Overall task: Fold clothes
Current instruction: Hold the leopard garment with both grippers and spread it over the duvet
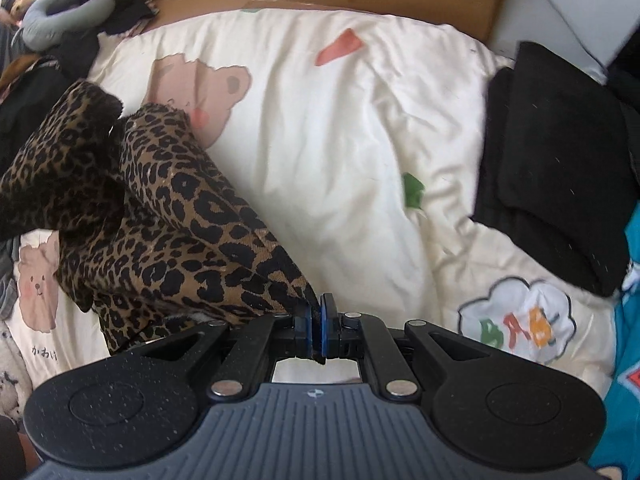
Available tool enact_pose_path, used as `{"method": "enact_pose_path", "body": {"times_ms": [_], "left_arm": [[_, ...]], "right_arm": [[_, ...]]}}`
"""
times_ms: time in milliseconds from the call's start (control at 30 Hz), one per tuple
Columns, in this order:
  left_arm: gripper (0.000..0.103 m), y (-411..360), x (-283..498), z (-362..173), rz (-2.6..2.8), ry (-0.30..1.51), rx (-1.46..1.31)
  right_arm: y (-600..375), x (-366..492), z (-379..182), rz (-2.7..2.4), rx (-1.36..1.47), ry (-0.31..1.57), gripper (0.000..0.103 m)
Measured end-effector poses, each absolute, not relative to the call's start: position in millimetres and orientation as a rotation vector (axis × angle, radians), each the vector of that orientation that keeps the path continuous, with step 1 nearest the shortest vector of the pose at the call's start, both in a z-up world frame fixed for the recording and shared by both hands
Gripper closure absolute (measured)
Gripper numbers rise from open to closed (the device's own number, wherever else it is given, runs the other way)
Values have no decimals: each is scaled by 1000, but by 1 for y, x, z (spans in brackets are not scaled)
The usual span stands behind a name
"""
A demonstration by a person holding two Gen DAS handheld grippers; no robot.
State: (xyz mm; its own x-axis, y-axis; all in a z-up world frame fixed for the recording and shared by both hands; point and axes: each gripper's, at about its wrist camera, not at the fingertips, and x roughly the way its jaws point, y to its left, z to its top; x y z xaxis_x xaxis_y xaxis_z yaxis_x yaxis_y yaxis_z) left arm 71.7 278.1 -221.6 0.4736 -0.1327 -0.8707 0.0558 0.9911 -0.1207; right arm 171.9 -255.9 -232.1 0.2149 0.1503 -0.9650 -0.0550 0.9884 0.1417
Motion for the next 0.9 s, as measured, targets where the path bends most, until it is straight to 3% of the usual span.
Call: {"method": "enact_pose_path", "body": {"times_ms": [900], "left_arm": [[100,273,-30,-224,-83,1190,-135]], "right_arm": [[-333,30,-238,-31,313,1364,102]]}}
